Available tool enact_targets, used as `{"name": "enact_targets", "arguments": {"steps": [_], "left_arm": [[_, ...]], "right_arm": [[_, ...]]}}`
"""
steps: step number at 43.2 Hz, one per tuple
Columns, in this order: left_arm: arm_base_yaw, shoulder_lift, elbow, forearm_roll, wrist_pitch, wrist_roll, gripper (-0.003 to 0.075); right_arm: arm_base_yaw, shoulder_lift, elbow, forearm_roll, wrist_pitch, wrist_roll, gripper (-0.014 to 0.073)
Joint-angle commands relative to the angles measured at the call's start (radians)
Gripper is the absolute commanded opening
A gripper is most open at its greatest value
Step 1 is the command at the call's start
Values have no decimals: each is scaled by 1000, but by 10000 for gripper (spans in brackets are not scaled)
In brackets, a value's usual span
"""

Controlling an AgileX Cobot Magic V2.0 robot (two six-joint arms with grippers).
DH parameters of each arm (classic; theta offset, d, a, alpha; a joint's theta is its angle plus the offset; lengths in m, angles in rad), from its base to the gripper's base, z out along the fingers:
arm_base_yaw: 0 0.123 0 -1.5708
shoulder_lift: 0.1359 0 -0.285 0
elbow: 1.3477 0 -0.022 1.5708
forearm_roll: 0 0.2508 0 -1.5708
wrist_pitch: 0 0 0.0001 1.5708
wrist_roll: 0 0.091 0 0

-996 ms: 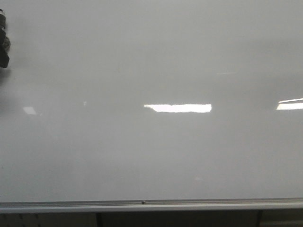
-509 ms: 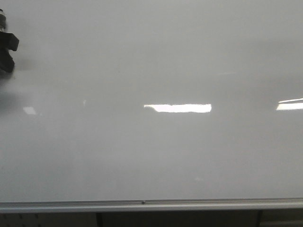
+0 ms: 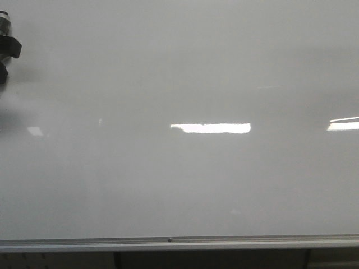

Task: Write number 2 on whiteboard

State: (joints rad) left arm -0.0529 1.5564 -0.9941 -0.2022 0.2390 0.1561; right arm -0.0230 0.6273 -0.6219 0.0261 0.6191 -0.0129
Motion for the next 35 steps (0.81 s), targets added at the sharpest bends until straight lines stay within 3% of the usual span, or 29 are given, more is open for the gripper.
{"name": "enact_targets", "arguments": {"steps": [1, 10, 18, 24, 30, 35], "left_arm": [[-4, -85, -55, 17, 41, 0, 48], [-4, -191, -137, 26, 385, 93, 47], [-4, -276, -177, 19, 603, 227, 43], [-4, -328, -184, -79, 731, 432, 43], [-4, -356, -184, -273, 862, 639, 43], [-14, -359, -184, -402, 906, 743, 43]], "right_arm": [[-7, 5, -33, -1, -54, -9, 633], [-5, 12, -74, 3, 38, -10, 633], [-5, 59, -127, 57, 141, -68, 633], [-4, 127, -173, 189, 200, -195, 633], [-4, 201, -222, 361, 236, -383, 632], [12, 263, -269, 505, 299, -547, 632]]}}
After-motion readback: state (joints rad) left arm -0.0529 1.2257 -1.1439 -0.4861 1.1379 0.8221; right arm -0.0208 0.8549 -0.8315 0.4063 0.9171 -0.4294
